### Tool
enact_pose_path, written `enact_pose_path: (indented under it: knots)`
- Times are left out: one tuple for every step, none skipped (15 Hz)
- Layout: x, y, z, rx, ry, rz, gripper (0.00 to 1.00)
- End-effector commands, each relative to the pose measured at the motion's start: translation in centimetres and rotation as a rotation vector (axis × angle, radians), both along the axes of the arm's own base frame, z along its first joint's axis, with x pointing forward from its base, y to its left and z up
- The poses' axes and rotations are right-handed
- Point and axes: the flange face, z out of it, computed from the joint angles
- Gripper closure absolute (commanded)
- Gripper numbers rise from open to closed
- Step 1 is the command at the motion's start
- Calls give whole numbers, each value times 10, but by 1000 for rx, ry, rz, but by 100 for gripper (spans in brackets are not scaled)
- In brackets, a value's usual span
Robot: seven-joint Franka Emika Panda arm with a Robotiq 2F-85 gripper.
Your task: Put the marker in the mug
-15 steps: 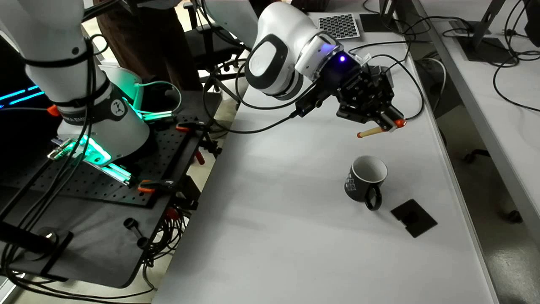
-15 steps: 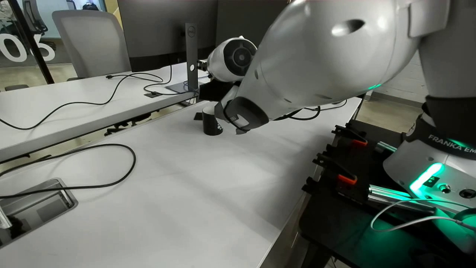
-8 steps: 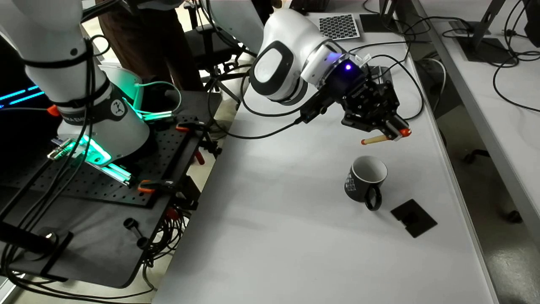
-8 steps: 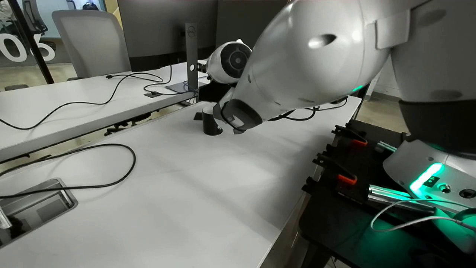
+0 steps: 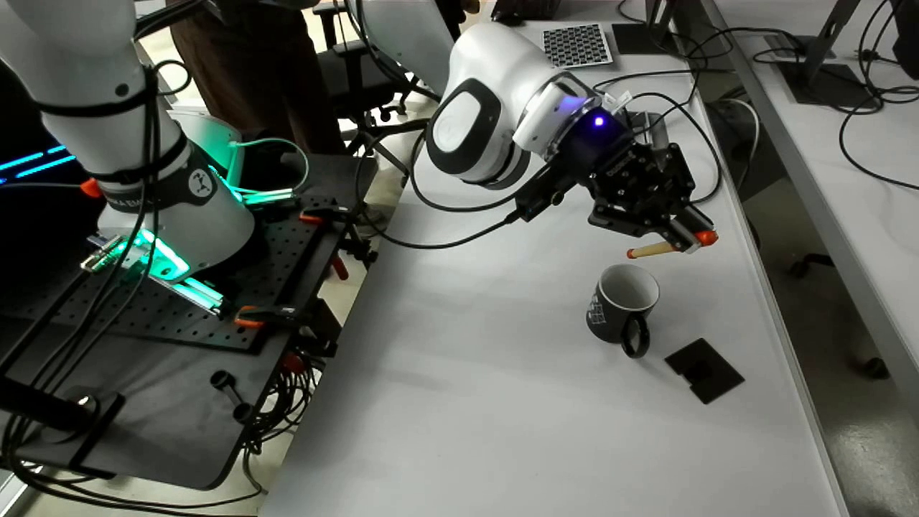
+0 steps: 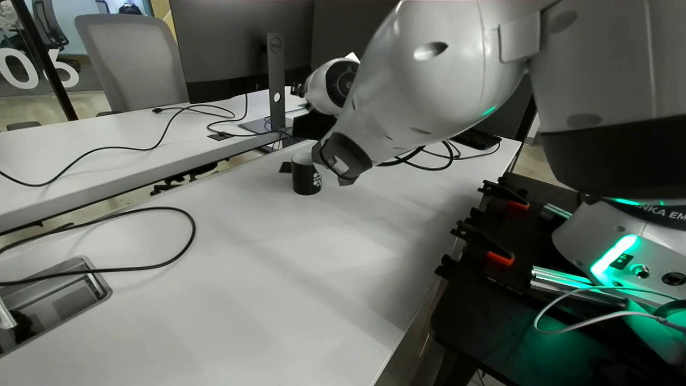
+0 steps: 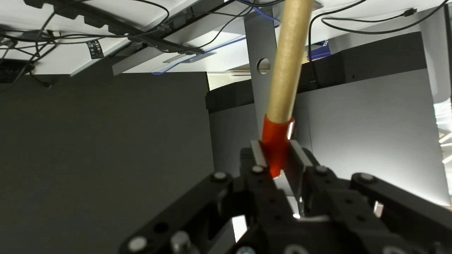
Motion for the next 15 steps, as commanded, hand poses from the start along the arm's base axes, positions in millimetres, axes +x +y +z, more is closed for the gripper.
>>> enact_pose_path:
  knots:
    - [0, 0, 0, 0, 0, 0, 81]
    - [0, 0, 0, 0, 0, 0, 81]
    - [0, 0, 0, 0, 0, 0, 81]
    - [0, 0, 0, 0, 0, 0, 95]
    - [0, 1, 0, 0, -2, 2, 95]
    - [0, 3, -1, 2, -1, 6, 95]
    - [0, 7, -3, 5, 3, 11, 95]
    - [-1, 11, -6, 9, 9, 18, 95]
    - [-1, 16, -10, 13, 18, 27, 95]
    - [-1, 22, -14, 31, 18, 51, 95]
    - [-2, 24, -19, 28, 30, 54, 95]
    - [-2, 24, -23, 29, 37, 59, 95]
    - [-1, 23, -27, 31, 41, 61, 95]
    - [-1, 20, -30, 27, 45, 60, 95]
    - [0, 18, -33, 26, 47, 60, 95]
